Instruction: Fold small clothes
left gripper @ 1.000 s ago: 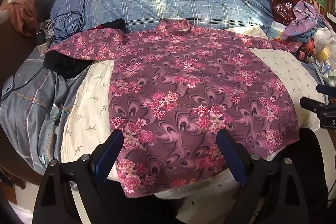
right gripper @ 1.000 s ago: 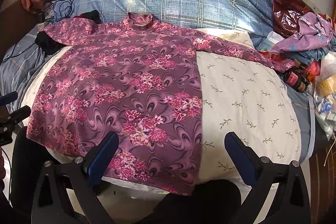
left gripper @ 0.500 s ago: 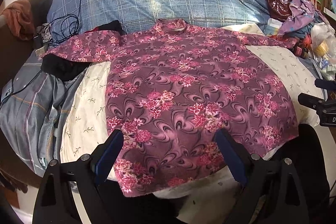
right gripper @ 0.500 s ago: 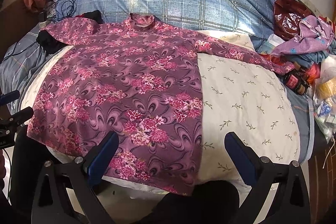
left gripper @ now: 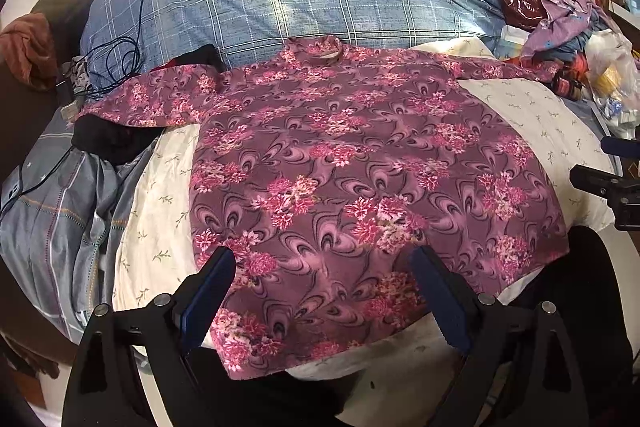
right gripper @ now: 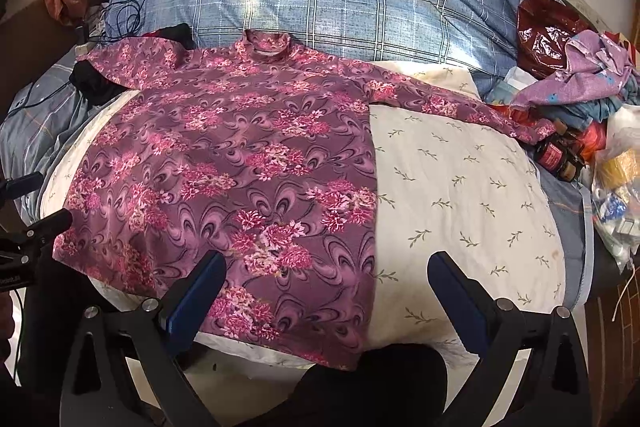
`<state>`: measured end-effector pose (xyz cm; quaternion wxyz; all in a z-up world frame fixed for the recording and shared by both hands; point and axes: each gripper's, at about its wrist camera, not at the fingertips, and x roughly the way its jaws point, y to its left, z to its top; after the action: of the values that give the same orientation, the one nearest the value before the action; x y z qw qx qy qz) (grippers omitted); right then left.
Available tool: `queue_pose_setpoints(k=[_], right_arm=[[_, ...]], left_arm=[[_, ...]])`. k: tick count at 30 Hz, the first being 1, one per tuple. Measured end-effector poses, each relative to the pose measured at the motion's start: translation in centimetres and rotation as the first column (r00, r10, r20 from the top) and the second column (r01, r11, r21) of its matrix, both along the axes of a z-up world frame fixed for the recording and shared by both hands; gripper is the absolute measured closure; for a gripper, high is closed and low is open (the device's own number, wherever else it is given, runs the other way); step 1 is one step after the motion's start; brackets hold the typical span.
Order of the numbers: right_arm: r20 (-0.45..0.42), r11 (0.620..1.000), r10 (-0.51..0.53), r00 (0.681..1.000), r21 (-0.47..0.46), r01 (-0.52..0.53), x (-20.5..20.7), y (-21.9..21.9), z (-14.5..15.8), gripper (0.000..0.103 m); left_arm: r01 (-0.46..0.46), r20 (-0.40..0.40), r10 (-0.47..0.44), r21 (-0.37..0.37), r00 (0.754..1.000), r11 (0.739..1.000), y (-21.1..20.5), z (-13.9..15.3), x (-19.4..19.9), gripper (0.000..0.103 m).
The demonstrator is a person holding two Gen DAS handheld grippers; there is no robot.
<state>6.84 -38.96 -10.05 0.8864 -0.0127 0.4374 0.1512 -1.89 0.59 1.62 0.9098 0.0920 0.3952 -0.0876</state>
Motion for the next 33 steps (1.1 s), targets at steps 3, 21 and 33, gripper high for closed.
queue_pose_setpoints(k=[3, 21, 33], right_arm=[[0.002, 1.000, 0.002, 1.000, 0.000, -0.002, 0.2, 0.1, 0.0, 0.001], [-0.025, 0.999, -0.008, 1.000, 0.052, 0.009, 2.0, -0.6, -1.0, 0.001], [-0.173, 0.975, -0.103, 0.980, 0.176, 0.133, 5.9, -4.7, -6.7, 0.003]], left_arm=[[0.001, -0.001, -0.001, 0.008, 1.000, 1.000, -0.1, -0.1, 0.1, 0.012], [-0.038, -0.049, 0.038, 0.006, 0.998, 0.999, 0.0, -0.9, 2.9, 0.013], [-0.341, -0.181, 0.322, -0.086, 0.929, 0.936, 13.7, -0.9, 9.6, 0.013]])
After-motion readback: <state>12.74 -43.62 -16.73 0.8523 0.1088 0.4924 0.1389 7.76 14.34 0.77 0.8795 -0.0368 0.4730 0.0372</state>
